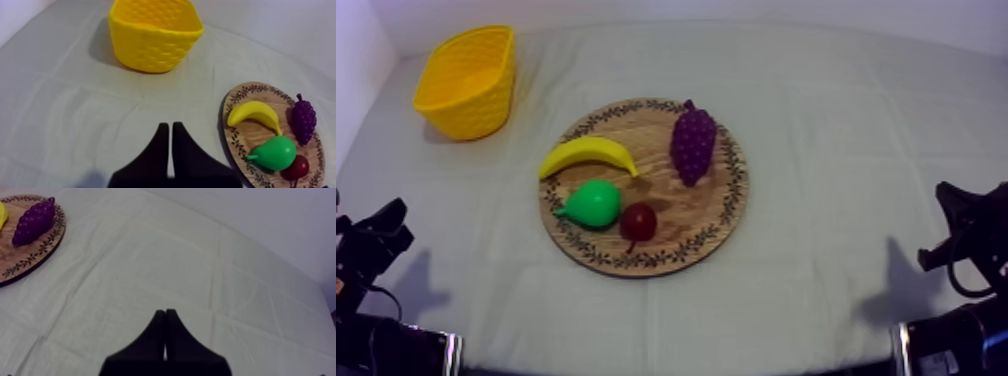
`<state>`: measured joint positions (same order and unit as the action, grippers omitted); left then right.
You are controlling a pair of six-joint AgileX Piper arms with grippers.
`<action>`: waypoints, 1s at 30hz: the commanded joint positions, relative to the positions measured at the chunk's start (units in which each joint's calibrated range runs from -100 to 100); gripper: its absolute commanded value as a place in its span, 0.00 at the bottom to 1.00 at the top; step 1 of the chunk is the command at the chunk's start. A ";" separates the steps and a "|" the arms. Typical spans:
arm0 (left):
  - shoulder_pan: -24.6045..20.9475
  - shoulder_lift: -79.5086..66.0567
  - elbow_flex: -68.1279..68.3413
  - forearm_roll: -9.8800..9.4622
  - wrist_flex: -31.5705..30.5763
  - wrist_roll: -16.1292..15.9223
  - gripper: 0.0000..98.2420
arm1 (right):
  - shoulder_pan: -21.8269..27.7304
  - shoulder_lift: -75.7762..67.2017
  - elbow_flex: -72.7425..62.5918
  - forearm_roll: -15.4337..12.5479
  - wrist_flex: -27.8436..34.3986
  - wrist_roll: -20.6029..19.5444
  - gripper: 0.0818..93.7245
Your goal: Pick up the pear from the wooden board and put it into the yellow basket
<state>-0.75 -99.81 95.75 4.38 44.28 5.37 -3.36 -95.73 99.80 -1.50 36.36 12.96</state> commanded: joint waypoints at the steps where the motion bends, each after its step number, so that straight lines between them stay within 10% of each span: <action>1: 1.61 -0.04 0.30 0.66 -1.60 -0.17 0.00 | -0.01 -0.03 -0.02 0.01 0.02 0.00 0.00; 12: 8.48 4.56 2.16 2.39 -9.29 0.65 0.00 | -0.01 -0.03 -0.02 0.01 0.02 0.01 0.00; 22: 11.20 25.66 -1.82 6.53 -11.66 -5.88 0.00 | -0.01 -0.03 -0.02 0.01 0.02 0.01 0.00; 30: 18.84 38.52 -11.56 -1.79 -7.14 -3.10 0.00 | -0.01 -0.03 -0.02 0.01 0.02 0.00 0.00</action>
<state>15.23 -64.97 86.76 5.36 35.75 -1.10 -3.36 -95.73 99.80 -1.50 36.36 12.96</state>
